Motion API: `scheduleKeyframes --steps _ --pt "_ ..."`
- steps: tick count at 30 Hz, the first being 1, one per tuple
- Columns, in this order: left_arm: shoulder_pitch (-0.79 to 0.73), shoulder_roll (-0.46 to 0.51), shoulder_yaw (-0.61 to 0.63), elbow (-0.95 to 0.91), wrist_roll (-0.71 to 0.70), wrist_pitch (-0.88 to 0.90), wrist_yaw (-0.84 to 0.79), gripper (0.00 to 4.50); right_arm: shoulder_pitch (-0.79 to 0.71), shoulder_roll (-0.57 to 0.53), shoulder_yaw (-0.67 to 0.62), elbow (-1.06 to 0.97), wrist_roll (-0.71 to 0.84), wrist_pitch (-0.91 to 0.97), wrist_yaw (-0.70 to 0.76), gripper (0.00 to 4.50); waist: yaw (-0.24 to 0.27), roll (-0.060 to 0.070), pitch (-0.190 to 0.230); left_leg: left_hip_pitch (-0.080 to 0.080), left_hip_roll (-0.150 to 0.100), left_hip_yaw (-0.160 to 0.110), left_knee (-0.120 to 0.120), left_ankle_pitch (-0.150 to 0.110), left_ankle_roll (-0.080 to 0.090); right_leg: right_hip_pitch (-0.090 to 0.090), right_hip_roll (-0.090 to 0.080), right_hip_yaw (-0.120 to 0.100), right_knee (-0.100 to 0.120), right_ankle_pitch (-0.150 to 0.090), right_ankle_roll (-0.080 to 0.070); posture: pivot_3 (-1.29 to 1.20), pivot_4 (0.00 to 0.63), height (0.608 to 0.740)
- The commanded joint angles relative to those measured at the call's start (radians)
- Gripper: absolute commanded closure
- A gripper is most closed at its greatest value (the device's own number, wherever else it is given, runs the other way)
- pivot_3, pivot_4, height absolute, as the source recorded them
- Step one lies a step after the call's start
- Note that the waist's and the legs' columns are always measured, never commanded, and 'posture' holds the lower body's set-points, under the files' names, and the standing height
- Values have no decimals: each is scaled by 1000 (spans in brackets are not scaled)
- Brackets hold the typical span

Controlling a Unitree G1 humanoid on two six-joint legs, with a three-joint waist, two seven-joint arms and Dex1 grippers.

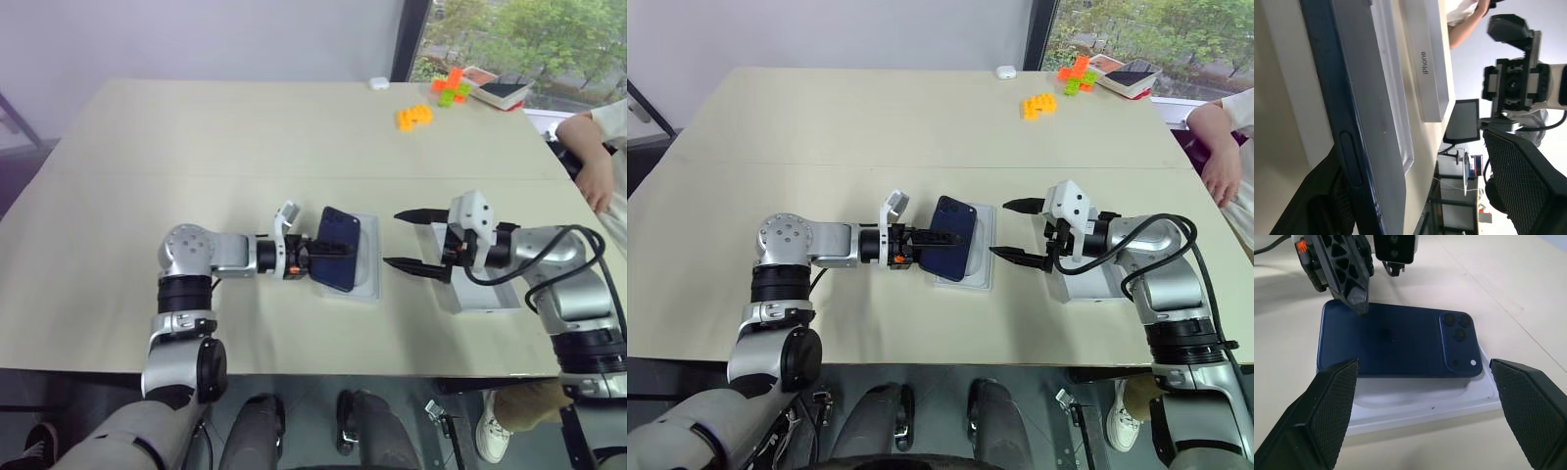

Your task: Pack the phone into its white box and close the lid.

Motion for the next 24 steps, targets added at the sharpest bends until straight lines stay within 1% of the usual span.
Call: scheduleKeyframes --steps 1,5,11,14,20,24 --pt "-39 -27 3 -13 5 -19 -16 714 -23 7 -9 1 -1 -29 -4 0 -1 0 0 0 0 0 0 0 0 0 0 0 0 0 0 0 150 740" --pt "-38 -13 -9 -38 5 8 -28 714 -24 8 -7 7 -6 -38 -3 0 -4 0 0 0 0 0 0 0 0 0 1 0 0 0 0 0 150 740" --pt "-4 88 -93 -95 -35 10 -89 714 -28 13 -2 22 -14 -53 -4 0 -5 0 0 1 1 0 0 0 0 0 1 0 1 0 0 0 150 740" --pt "0 125 -137 -125 -8 10 -124 714 -33 20 3 30 -18 -59 -6 0 -3 0 0 1 1 0 0 1 -1 0 1 0 1 0 0 0 150 740" --pt "6 138 -169 -148 18 -8 -162 714 -44 30 9 45 -27 -73 -8 0 -1 0 0 1 0 0 0 1 -1 0 0 0 1 0 0 0 150 740" --pt "-20 146 -181 -78 86 -96 -167 714 -46 34 11 52 -31 -81 -12 0 -1 0 0 1 0 0 0 1 -1 0 0 0 1 0 0 0 150 740"
